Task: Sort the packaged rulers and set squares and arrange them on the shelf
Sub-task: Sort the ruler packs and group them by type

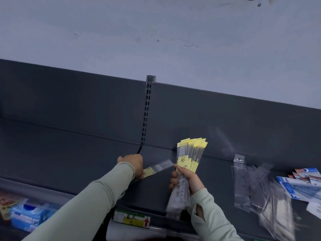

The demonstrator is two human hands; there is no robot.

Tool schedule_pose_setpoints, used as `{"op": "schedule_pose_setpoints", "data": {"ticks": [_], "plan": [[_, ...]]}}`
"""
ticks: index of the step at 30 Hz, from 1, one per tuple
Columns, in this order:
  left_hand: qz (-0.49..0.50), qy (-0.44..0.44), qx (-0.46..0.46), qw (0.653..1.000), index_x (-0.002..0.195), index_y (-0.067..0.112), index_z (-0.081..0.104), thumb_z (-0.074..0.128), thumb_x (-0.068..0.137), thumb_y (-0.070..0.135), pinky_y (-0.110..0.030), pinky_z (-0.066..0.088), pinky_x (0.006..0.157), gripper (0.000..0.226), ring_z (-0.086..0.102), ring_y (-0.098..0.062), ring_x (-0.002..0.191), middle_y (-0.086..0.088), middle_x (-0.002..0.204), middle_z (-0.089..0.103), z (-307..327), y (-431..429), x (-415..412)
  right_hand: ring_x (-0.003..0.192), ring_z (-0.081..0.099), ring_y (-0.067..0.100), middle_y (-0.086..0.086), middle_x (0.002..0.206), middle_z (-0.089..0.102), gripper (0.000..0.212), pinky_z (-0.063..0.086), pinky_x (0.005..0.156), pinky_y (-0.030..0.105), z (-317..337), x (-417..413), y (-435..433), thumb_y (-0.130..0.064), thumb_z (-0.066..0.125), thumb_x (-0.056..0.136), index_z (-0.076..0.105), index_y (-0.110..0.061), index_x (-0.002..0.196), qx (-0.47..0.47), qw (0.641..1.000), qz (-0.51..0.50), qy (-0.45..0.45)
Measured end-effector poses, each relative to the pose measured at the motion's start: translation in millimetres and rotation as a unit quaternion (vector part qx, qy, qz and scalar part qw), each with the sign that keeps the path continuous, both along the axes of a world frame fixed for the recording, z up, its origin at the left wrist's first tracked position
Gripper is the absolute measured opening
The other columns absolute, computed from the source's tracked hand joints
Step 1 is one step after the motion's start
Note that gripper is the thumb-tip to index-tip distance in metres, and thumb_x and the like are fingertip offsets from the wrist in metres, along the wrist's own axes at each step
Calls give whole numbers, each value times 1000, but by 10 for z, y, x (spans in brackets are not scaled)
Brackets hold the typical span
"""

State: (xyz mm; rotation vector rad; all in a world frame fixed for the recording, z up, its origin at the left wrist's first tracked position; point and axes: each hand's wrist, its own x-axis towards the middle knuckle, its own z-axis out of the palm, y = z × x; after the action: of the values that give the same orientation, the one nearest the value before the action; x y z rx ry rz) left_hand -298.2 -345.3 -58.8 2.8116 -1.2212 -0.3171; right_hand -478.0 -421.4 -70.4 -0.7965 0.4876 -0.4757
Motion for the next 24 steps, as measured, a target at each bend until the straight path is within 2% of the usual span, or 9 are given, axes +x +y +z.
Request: {"op": "schedule_pose_setpoints", "data": {"ticks": [4,7,11,13,15,18,20,22,24], "plan": [[-24,71,-8,997,103,18,63,75,76,21,-41,43,97,30,59,-21,104,1,107,64,-14,27,26,37,43,14,3,54,46,13,41,44,23,37,-17,3,-20,59,74,55,-10,66,-29,999,22,27],[-15,80,-91,992,92,24,62,62,81,7,-39,33,98,21,56,-16,96,7,100,63,70,77,8,39,44,14,4,59,46,12,41,45,25,52,-14,-17,-19,61,73,54,-10,71,-50,997,27,46],[5,-89,-91,992,94,27,69,51,84,8,-51,15,108,28,54,-18,95,9,93,66,440,166,18,43,47,15,5,64,52,27,43,46,26,111,7,-97,-22,67,66,56,-9,86,-83,993,29,73],[-27,-219,-62,973,95,29,68,54,87,13,-61,5,112,23,49,-22,109,7,97,64,614,194,-2,43,48,16,6,63,53,32,43,46,26,151,12,-146,-25,69,63,57,-9,88,-101,991,24,89],[-71,-284,-78,953,95,31,66,56,90,21,-67,-7,110,15,41,-25,121,5,106,58,728,207,-53,42,48,16,5,61,54,31,42,46,26,176,30,-164,-28,70,67,59,-9,89,-107,989,23,104],[-149,-242,-107,953,86,36,60,52,91,19,-67,-14,109,19,29,-24,130,5,115,51,806,163,-155,48,55,17,6,65,60,24,46,49,26,171,82,-180,-32,64,84,64,-9,92,-135,981,21,135],[-186,-183,-115,958,84,37,58,51,92,16,-65,-13,110,23,25,-21,132,6,116,49,806,114,-236,72,66,23,9,82,71,45,55,70,33,164,113,-186,-45,69,73,70,-7,99,-190,968,20,163],[-214,-153,-124,957,88,35,61,53,94,20,-64,-13,111,18,25,-19,132,8,115,50,778,55,-284,91,68,27,14,98,73,63,53,89,39,162,122,-173,-53,71,62,70,-6,104,-218,958,34,185],[-236,-146,-139,951,96,35,64,59,92,27,-61,-12,112,11,26,-17,131,9,115,51,741,9,-301,88,69,30,19,100,72,55,55,77,37,161,111,-147,-46,66,75,66,-1,107,-194,965,70,160]]}}
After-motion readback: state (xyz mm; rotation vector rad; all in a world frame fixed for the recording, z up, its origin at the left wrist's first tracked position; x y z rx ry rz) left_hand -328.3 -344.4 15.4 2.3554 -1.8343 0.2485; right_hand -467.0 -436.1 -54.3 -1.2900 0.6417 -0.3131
